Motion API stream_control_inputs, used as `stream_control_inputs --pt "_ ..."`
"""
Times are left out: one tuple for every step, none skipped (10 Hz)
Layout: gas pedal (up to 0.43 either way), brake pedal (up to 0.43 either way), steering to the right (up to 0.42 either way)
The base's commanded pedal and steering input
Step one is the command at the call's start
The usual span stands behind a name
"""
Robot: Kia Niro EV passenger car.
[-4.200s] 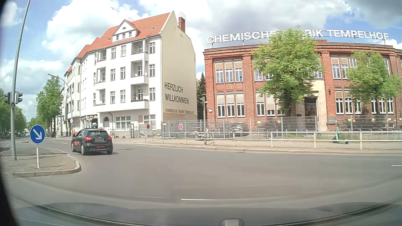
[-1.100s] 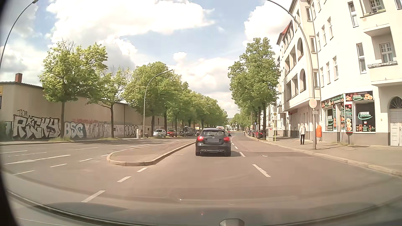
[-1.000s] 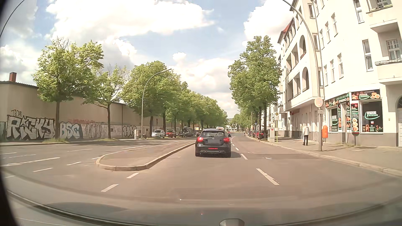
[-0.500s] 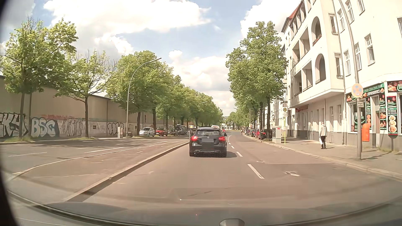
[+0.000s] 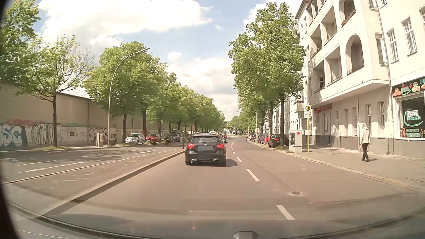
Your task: Follow the waypoints while adhering to traffic rules and regulations
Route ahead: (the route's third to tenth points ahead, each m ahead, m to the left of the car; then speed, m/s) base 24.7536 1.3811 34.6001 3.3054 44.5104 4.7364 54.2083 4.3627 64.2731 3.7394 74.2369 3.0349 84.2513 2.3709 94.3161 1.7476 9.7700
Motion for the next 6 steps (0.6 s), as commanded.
stream_control_inputs --pt "0.087 0.018 0.048" --pt "0.087 0.024 0.045" --pt "0.118 0.024 0.040" --pt "0.118 0.024 0.039" --pt "0.087 0.024 0.034" --pt "0.098 0.024 0.031"
